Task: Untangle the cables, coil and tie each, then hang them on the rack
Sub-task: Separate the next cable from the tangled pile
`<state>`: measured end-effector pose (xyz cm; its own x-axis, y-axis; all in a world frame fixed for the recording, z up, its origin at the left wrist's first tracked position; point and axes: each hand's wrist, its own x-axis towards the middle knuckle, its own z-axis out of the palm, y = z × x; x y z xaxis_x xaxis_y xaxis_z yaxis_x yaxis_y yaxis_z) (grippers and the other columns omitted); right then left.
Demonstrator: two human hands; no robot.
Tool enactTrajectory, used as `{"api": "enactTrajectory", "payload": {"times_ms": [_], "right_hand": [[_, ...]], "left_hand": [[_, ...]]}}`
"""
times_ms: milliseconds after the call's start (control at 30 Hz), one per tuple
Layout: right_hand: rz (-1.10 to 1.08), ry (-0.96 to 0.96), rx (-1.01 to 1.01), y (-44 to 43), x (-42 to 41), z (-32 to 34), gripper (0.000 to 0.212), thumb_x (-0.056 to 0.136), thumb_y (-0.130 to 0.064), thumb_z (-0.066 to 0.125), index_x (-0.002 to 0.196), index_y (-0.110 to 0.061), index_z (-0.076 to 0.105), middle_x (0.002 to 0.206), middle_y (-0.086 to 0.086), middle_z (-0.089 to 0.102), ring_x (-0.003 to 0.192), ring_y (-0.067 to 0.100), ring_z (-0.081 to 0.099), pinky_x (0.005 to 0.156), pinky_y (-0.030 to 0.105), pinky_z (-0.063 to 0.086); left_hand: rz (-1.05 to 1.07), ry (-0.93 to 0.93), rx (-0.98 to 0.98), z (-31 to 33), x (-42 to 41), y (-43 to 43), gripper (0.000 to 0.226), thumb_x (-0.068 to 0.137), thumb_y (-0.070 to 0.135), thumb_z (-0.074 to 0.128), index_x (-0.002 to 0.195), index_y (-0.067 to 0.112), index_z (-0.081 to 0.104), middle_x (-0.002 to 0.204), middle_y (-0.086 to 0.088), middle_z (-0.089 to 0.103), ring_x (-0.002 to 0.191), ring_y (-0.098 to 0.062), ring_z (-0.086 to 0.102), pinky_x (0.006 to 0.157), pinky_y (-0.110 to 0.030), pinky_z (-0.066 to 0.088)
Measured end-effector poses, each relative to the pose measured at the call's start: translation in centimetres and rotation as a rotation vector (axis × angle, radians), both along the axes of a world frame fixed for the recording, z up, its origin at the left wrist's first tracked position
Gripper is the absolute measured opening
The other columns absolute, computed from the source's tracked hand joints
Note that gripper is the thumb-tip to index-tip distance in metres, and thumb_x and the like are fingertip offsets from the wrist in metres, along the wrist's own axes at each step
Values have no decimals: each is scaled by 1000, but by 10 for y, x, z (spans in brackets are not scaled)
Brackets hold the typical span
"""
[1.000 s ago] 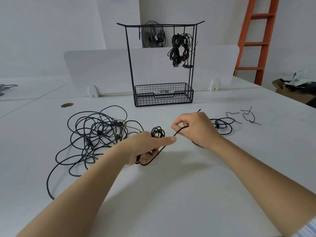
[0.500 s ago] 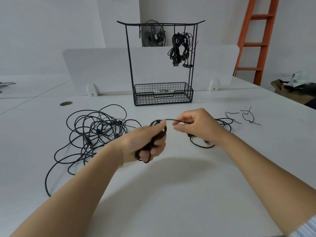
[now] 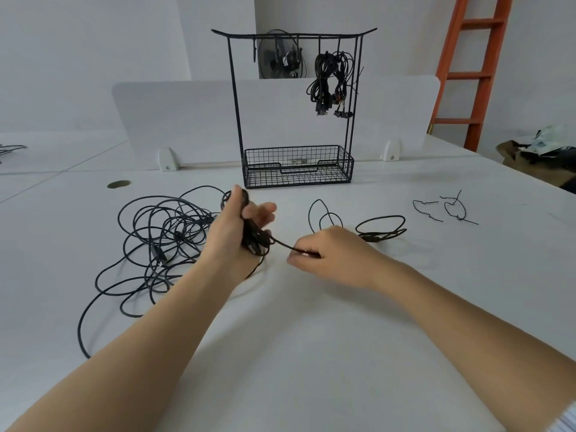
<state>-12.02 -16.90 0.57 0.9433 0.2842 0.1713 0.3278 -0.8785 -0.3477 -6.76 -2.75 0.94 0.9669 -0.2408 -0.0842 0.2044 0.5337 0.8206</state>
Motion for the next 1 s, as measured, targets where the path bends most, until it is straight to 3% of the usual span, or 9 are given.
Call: {"api": "enactTrajectory", "payload": {"times_ms": [100,200,333,500,633,700,800,867,1000], "right_hand": [[-98,-28,96,-12,7,0,29,91,-32,53,76,-8,61,60,-1,49,66,18,46,66,31,40],[-123,-50,191,-18,9,2,22,88,-29,57,71,-16,60,54,-6,46,56,11,41,61,29,35],[-176,-185,3,-19,10,1,17,88,-29,55,91,-22,70,65,-9,56,74,16,51,68,27,39],[-217,-717,-8,-30,20,-1,7,68,-14,63,64,-14,68,54,-2,61,52,22,56,56,20,35],[-193,-821,-16,-26,19,-2,4,64,-10,66,64,-14,67,51,-3,58,49,22,52,52,20,34],[-151,-846,-47,-23,19,-3,8,63,-6,66,63,-14,67,48,-2,56,47,23,49,51,25,32],[-127,-819,-128,-30,22,-5,9,70,-11,61,67,-15,68,51,-3,61,49,23,52,53,22,34],[-163,-610,-188,-40,23,-2,9,79,-13,61,78,-14,70,64,-2,66,64,26,59,62,26,33],[-237,-248,29,-54,20,2,16,89,-21,56,94,-14,70,63,-15,51,81,19,49,69,26,30]], "left_hand": [[35,93,-188,5,3,8,69,97,47,34,34,19,33,39,2,34,38,-13,43,50,-22,41],[-34,133,-54,9,1,10,65,95,51,36,39,19,29,36,5,22,28,-10,23,32,-12,20],[-194,90,327,7,-4,8,51,88,49,51,54,21,26,39,6,27,29,-7,23,30,-11,18],[-322,-112,858,7,-13,6,43,77,46,65,65,13,41,67,-9,54,35,-9,23,36,-16,22],[-433,-354,1451,4,-21,3,60,64,68,63,53,13,42,49,-4,45,38,-17,31,46,-23,25],[-435,-430,1595,2,-25,-1,59,71,66,60,54,15,36,46,0,41,41,-18,35,46,-22,27],[-610,-498,1416,2,-27,-3,57,88,56,47,49,17,32,38,3,35,39,-17,32,46,-24,30],[-681,-477,1149,5,-27,0,55,93,52,40,52,17,31,38,4,32,37,-15,27,43,-25,27],[-327,-475,796,4,-18,0,54,97,45,28,55,14,38,38,2,38,35,-13,30,36,-21,26]]}}
